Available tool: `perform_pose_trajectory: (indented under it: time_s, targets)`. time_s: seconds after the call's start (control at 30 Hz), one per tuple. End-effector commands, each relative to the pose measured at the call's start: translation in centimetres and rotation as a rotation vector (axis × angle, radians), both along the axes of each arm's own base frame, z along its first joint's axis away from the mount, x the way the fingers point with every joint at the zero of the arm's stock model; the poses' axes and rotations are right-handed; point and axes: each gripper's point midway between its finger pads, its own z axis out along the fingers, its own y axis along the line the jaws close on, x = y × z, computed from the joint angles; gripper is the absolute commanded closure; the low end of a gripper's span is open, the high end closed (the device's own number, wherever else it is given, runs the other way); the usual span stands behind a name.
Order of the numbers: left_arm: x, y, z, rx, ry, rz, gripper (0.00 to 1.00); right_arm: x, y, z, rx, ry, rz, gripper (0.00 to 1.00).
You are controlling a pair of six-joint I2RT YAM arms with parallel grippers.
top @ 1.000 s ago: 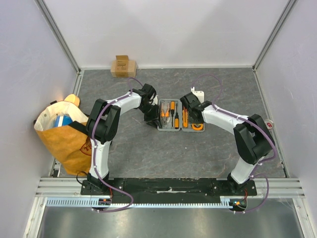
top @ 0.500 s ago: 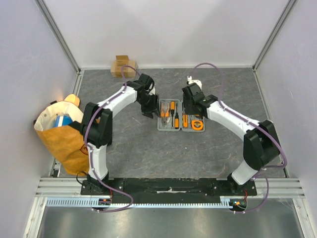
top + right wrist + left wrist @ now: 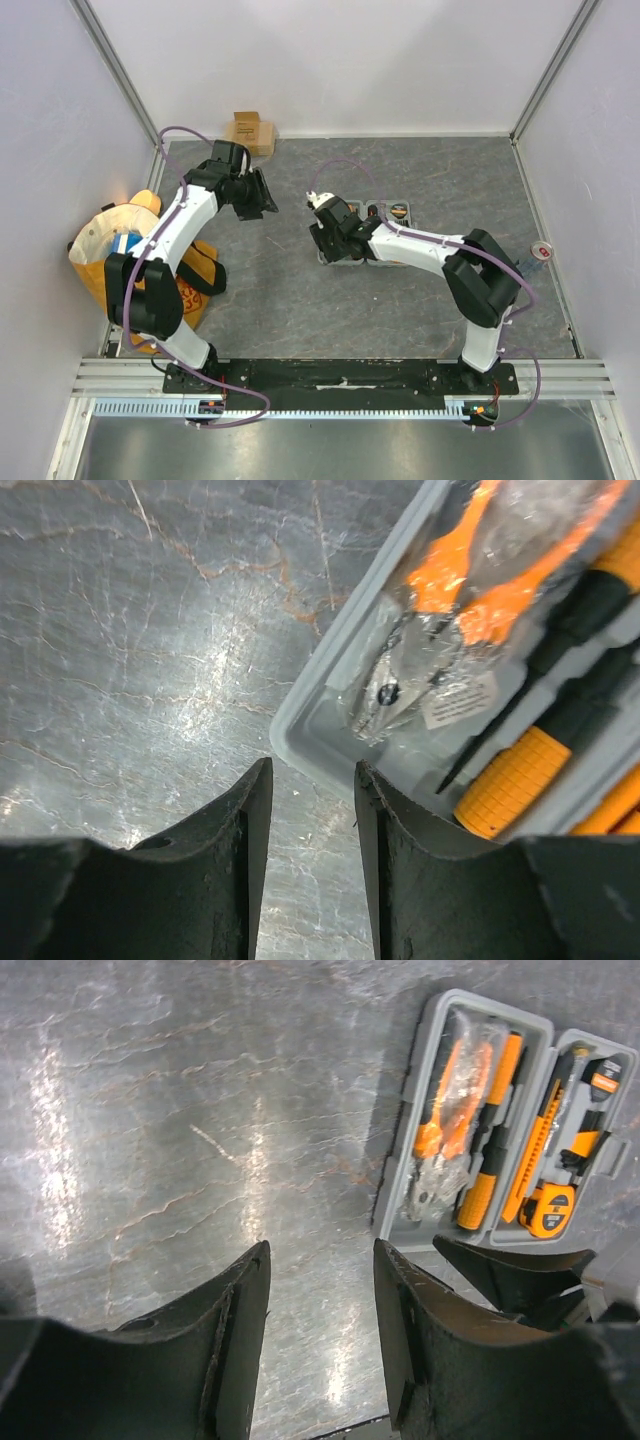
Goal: Pack the tool kit
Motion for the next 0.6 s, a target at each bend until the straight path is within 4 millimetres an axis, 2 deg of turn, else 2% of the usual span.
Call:
perform_pose_trajectory:
  time_s: [0.0,0.2,0.33,0.47,0.57]
  targets:
    - [-0.2,1.1,0.4,-0.022,-0.019,0.070,0.48,1.0,2.1,0.4,0.020,-0.041,0.056,0.55]
    - [-0.6,1.7,0.0,-0.045,-0.007,0.086,0.48,0.4,2.9,-1.6,-0.035,-0.037,0.115,0.55]
    - [-0.8,1.7,-0.2,-0.052,0.001,0.085,0.48,0.2,3.3,-1.9,-0.042,-0.046,0.130,0.55]
    - [-0.8,1.5,-0.5,-0.064,0.014,0.078,0.48,0.2,3.5,-3.0,-0.071,-0.043,0.141,0.55]
    - [-0.8,0.9,-0.6,-0.101,0.028,0.063,0.48,0.3,3.5,-3.8,-0.093,-0.046,0.148,0.62]
